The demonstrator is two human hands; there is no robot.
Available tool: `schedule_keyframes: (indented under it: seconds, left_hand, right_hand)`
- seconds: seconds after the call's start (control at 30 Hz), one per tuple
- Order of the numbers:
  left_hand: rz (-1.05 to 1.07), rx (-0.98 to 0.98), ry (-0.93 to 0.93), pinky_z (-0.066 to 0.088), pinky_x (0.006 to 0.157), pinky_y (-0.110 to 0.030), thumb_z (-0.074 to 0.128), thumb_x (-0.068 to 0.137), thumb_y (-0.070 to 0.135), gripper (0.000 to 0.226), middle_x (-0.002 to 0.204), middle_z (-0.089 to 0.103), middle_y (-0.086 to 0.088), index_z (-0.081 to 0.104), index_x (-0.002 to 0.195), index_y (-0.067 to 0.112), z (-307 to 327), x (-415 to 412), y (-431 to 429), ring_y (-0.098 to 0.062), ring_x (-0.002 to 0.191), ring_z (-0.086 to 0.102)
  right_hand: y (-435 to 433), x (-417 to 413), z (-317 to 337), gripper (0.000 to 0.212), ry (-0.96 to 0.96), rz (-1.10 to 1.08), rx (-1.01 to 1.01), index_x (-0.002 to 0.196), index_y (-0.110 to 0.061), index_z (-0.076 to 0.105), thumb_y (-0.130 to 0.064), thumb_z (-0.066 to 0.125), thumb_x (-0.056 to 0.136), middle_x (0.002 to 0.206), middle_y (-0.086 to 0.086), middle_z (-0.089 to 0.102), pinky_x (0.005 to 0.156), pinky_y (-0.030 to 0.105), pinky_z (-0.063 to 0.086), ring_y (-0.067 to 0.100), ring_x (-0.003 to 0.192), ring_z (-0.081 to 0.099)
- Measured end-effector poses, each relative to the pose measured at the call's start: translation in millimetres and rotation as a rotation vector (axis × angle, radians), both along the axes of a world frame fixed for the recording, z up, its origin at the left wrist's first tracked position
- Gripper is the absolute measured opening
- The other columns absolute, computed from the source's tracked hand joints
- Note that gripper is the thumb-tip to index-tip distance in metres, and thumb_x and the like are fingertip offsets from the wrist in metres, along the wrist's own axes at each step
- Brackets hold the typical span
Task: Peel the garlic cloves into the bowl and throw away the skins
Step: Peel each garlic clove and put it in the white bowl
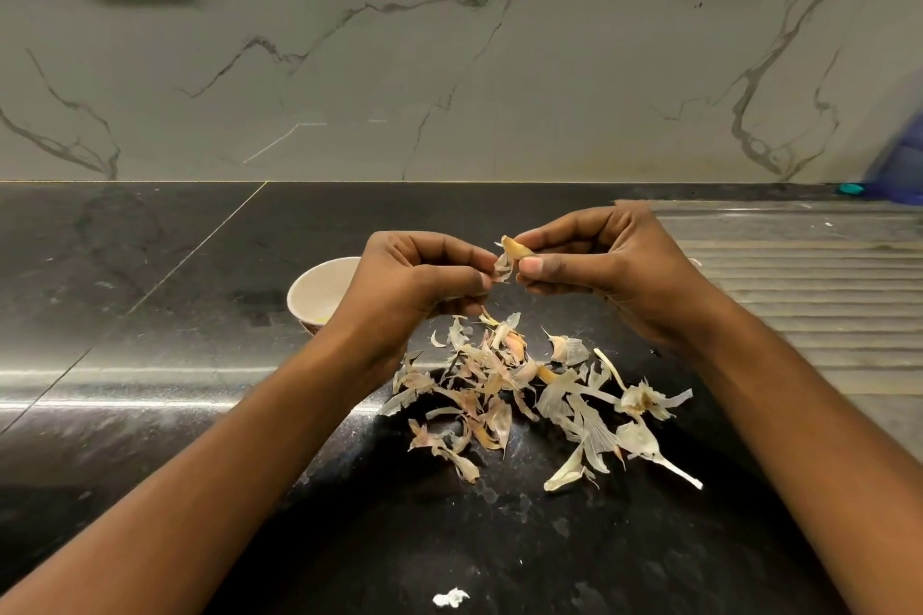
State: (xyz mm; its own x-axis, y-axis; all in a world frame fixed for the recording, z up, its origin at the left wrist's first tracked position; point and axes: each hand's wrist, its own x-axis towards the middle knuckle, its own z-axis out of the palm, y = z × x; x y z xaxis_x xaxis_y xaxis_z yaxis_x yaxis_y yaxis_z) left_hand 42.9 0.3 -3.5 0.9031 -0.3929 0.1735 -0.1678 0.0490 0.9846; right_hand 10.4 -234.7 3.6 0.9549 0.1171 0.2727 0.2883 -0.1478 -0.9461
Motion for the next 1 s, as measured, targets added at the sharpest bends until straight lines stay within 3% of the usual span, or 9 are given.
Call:
schedule_keyframes:
  seconds: [0.2, 0.43, 0.6, 0.83, 1.0]
  left_hand:
    - [-0.012, 0.016, -0.054, 0.058, 0.062, -0.03, 0.063, 0.098, 0.0, 0.018, 0.09, 0.075, -0.028, 0.079, 0.093, -0.005, -1.1, -0.2, -1.0, -0.029, 0.072, 0.067]
    - [0.03, 0.035, -0.087, 0.063, 0.068, -0.031, 0.078, 0.09, 0.007, 0.009, 0.086, 0.077, -0.022, 0.081, 0.095, -0.001, -3.0, -0.6, -1.0, -0.03, 0.074, 0.071]
    - [0.052, 0.01, -0.04, 0.064, 0.07, -0.029, 0.077, 0.091, 0.004, 0.009, 0.09, 0.078, -0.023, 0.08, 0.097, -0.001, -3.1, -0.2, -1.1, -0.028, 0.076, 0.073]
    - [0.043, -0.055, 0.051, 0.061, 0.066, -0.027, 0.076, 0.088, -0.001, 0.008, 0.089, 0.074, -0.032, 0.08, 0.082, -0.001, -1.3, -1.5, -1.9, -0.031, 0.073, 0.068]
    - [0.054, -0.073, 0.055, 0.061, 0.064, -0.026, 0.072, 0.091, -0.001, 0.015, 0.09, 0.073, -0.034, 0.081, 0.08, 0.004, -2.3, -3.4, -3.1, -0.029, 0.071, 0.066]
  right_hand:
    - [2.0, 0.2, -1.2, 0.027, -0.038, 0.004, -0.061, 0.112, -0.003, 0.08, -0.003, 0.083, 0.085, 0.103, 0.01, 0.083, 0.081, 0.034, 0.067, 0.028, 0.094, 0.08]
    - [4.5, -0.7, -0.3, 0.026, -0.114, -0.011, -0.133, 0.109, -0.004, 0.082, -0.005, 0.086, 0.084, 0.099, 0.005, 0.083, 0.078, 0.028, 0.064, 0.022, 0.091, 0.08]
    - [7.4, -1.2, -2.5, 0.025, -0.182, -0.024, -0.221, 0.109, -0.003, 0.082, -0.005, 0.087, 0.085, 0.098, 0.003, 0.083, 0.08, 0.033, 0.067, 0.021, 0.09, 0.081]
    - [8.5, -1.7, -3.3, 0.025, -0.201, -0.021, -0.256, 0.108, -0.002, 0.082, -0.007, 0.088, 0.084, 0.097, 0.004, 0.084, 0.081, 0.039, 0.068, 0.022, 0.088, 0.081]
    - [9.3, -2.6, -2.2, 0.025, -0.198, -0.011, -0.225, 0.108, -0.002, 0.082, -0.007, 0.087, 0.085, 0.096, 0.004, 0.084, 0.078, 0.035, 0.068, 0.023, 0.088, 0.081]
